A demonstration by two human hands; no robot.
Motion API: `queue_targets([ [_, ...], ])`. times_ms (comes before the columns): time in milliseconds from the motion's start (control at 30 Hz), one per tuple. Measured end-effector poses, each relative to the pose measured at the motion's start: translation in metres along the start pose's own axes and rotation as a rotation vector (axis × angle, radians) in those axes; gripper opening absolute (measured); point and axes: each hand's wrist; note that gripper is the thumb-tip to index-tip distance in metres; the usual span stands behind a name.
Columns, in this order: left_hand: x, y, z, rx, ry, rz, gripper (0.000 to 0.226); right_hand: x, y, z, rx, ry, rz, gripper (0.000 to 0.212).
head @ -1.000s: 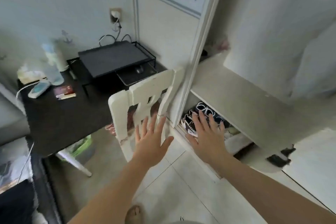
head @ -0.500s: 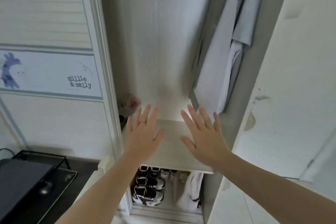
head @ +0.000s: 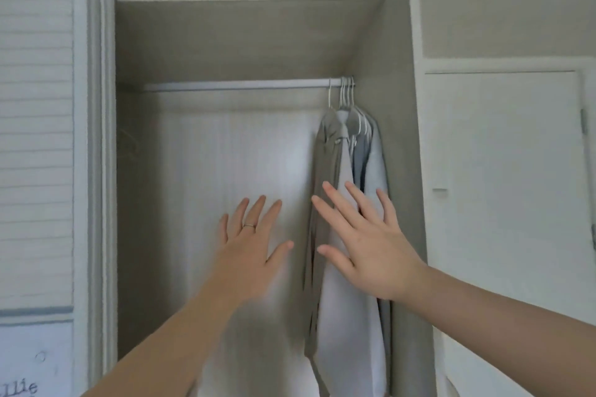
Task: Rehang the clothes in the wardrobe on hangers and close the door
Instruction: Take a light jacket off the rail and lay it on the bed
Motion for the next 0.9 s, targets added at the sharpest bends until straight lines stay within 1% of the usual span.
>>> queue_targets([
  [100, 0.043, 0.015, 0.001, -0.004, 0.011, -0.019, 0.07, 0.034, -0.012, -0.033, -0.075, 0.027, -0.04, 0.071],
  [233, 0.089, 0.041, 0.003, -0.093, -0.013, 0.021, 0.069, 0.073, -0.021, -0.067, -0.133, 0.081, -0.052, 0.072],
  [333, 0.13, 0.064, 0.005, -0.137, 0.017, 0.033, 0.07, 0.099, -0.023, -0.085, -0.17, 0.117, -0.059, 0.072],
  [533, 0.205, 0.107, 0.01, -0.296, 0.04, 0.02, 0.07, 0.139, -0.018, -0.103, -0.208, 0.176, -0.09, 0.071],
  [733, 0.275, 0.145, 0.017, -0.471, 0.055, 0.006, 0.071, 0.188, -0.006, -0.112, -0.263, 0.232, -0.077, 0.068],
  [900, 0.325, 0.174, 0.024, -0.522, 0.121, -0.002, 0.076, 0.239, 0.008, -0.117, -0.331, 0.326, -0.017, 0.064],
])
Point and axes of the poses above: each hand's wrist, its own x-axis towards the middle knuckle, its own y-axis out of the palm, z = x × y, and after that the axes turned 2 degrees about z, right-handed
